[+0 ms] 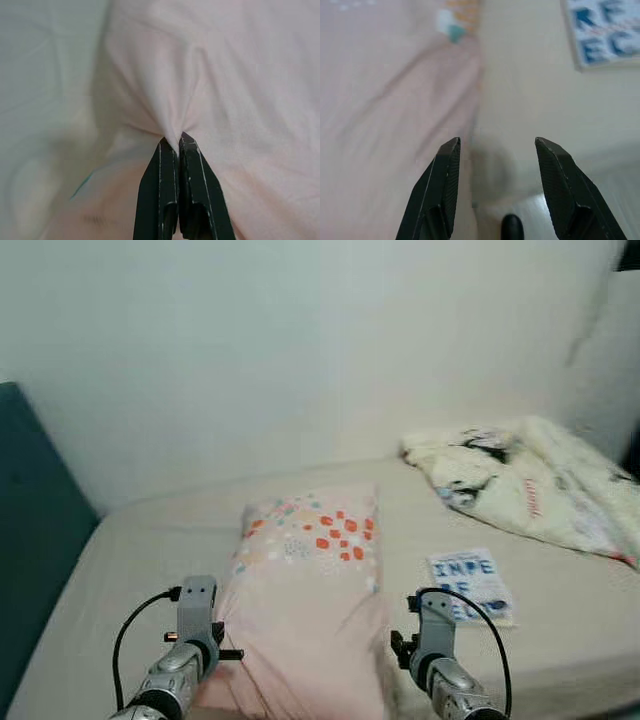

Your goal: Clean up the room

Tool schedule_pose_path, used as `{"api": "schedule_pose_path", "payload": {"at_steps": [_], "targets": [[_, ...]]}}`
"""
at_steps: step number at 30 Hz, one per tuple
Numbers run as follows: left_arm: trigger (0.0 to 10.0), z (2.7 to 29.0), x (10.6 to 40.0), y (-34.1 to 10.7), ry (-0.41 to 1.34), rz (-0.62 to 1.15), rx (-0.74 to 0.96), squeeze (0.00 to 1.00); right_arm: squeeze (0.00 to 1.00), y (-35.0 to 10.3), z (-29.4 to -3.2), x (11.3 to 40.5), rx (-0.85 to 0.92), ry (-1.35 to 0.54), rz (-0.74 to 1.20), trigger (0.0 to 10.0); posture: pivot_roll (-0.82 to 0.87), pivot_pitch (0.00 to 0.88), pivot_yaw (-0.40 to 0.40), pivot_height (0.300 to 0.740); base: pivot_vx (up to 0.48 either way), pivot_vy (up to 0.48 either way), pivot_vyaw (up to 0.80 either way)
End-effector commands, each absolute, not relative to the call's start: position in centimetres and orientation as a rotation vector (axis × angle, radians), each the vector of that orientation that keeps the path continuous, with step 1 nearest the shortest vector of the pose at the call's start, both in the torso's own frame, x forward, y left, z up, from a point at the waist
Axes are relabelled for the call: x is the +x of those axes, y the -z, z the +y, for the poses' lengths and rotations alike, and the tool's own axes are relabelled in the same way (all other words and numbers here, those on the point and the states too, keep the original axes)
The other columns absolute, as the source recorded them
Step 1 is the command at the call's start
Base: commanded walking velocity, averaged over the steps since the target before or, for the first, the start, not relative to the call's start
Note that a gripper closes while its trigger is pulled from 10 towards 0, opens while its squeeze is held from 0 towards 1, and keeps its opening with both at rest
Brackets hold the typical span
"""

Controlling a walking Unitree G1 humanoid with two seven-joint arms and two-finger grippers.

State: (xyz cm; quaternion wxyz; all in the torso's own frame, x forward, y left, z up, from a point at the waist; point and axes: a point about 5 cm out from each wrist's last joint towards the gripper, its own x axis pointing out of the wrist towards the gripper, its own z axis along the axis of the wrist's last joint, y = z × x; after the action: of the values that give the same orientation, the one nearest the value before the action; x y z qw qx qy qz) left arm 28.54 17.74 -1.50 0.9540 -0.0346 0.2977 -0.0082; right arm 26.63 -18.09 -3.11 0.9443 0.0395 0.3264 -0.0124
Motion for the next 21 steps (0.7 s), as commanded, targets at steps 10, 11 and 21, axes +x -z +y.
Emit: {"api": "schedule_pose_path", "payload": {"at_steps": [10, 11, 21], "targets": [[10.0, 18.12, 29.04, 0.93, 0.021, 0.578, -0.046, 0.00, 0.00, 3.17, -17.39, 26.62, 0.103, 0.013, 0.660, 10.0, -0.07, 0.000, 0.061, 0.740, 0.000, 0.000, 0.00], [10.0, 18.11, 29.10, 0.88, 0.022, 0.576, -0.045, 0.00, 0.00, 3.14, -17.36, 26.64, 0.103, 0.010, 0.655, 10.0, -0.07, 0.000, 0.061, 0.740, 0.000, 0.000, 0.00], [10.0, 17.84, 29.35, 0.66, 0.041, 0.567, -0.030, 0.00, 0.00, 3.43, -17.25, 26.30, 0.055, -0.018, 0.673, 10.0, -0.07, 0.000, 0.063, 0.740, 0.000, 0.000, 0.80]]}}
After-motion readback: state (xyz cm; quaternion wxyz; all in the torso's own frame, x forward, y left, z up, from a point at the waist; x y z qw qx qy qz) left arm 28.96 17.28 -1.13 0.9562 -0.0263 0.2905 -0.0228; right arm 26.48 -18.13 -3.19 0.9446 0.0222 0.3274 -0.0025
